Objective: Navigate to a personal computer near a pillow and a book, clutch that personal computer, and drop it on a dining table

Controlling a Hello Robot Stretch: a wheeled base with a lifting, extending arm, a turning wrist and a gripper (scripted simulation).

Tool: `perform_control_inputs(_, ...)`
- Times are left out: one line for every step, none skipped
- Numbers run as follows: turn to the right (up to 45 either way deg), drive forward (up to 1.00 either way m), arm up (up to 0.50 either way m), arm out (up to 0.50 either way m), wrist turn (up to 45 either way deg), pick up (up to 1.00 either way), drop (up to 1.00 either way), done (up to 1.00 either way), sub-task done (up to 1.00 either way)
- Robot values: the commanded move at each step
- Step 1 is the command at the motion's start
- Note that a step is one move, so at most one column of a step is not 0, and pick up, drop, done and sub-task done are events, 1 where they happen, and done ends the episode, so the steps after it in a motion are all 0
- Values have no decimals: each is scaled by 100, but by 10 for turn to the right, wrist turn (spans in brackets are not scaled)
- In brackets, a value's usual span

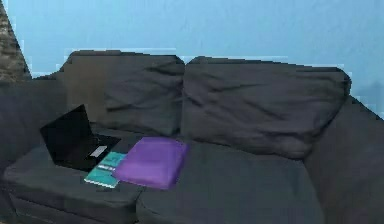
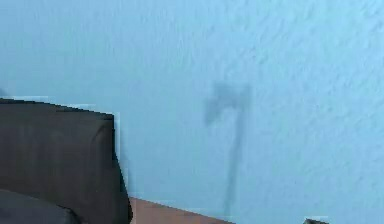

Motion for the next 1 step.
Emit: perform_control_inputs(-450, 0, 0, 0, 0, 0, 0, 0, 0)
